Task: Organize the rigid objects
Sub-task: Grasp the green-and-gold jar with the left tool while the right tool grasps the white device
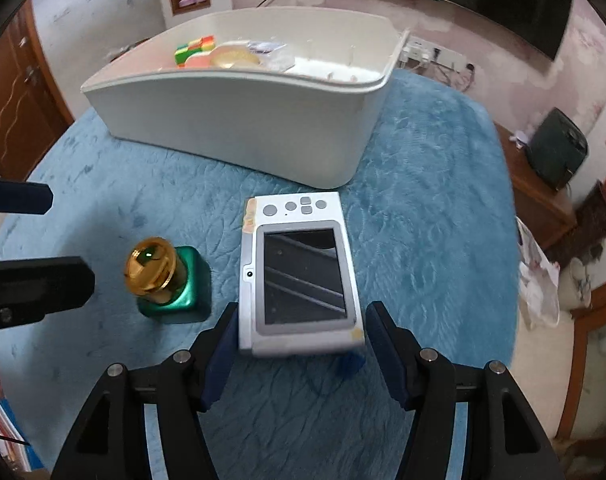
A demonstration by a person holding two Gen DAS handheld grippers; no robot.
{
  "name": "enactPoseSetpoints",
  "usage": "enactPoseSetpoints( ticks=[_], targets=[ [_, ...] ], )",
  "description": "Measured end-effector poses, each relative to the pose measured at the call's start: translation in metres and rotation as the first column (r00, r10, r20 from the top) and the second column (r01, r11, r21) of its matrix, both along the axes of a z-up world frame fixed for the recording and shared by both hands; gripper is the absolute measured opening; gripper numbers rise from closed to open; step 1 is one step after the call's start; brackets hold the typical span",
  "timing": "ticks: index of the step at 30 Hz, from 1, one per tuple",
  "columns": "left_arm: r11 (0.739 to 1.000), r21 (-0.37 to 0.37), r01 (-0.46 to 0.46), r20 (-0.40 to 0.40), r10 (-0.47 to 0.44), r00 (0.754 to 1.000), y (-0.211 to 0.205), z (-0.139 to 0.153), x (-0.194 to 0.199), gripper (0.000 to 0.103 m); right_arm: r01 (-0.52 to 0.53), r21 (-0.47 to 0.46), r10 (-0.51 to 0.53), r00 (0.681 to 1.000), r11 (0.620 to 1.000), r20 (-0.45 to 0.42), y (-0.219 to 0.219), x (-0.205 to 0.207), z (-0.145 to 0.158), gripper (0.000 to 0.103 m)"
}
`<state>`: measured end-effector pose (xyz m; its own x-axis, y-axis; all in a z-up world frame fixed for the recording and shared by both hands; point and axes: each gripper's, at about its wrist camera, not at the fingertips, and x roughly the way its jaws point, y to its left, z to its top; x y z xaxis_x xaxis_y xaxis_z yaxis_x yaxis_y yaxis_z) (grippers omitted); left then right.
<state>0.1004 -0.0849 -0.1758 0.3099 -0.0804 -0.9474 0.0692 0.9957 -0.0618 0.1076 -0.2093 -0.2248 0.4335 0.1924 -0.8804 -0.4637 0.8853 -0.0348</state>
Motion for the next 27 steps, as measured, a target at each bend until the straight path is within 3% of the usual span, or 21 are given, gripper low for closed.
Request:
enactPoseSetpoints(
  ticks=[3, 5, 9, 14, 25, 27],
  targets=[
    [1.0, -0.006, -0.014, -0.011, 0.014, 1.0, -0.004, -0.004, 0.003, 0.091, -0.026, 0.008, 0.026, 1.0, 1.0, 0.016, 0.001, 0.001, -0.001, 0.063],
    [1.0, -0.007, -0.019, -0.02, 0.019, 1.0, -0.008, -0.008, 0.004, 0.091, -0.043, 0.031, 0.042, 0.999, 0.999, 0.025, -0.002, -0.001, 0.001, 0.057],
    [0.999, -0.02, -0.029, -0.042, 0.029, 0.999, -0.014, -0.016, 0.008, 0.091, -0.045, -0.001, 0.045, 0.997, 0.999, 0.067, -0.008, -0.009, 0.003, 0.057],
    [0.996, -0.022, -0.082, -0.074, 0.08, 0.994, -0.017, -0.03, 0.014, 0.091, -0.023, 0.01, 0.023, 0.998, 1.0, 0.054, -0.021, -0.013, 0.002, 0.057],
    [0.96, 0.011, -0.278, -0.166, 0.276, 0.947, -0.016, -0.058, 0.025, 0.09, -0.01, 0.023, 0.009, 0.999, 1.0, 0.048, -0.022, -0.011, 0.001, 0.057],
    [0.954, 0.024, -0.297, -0.178, 0.297, 0.938, -0.016, -0.061, 0.024, 0.085, -0.011, 0.022, 0.009, 0.999, 1.0, 0.048, -0.022, -0.011, 0.001, 0.057]
  ],
)
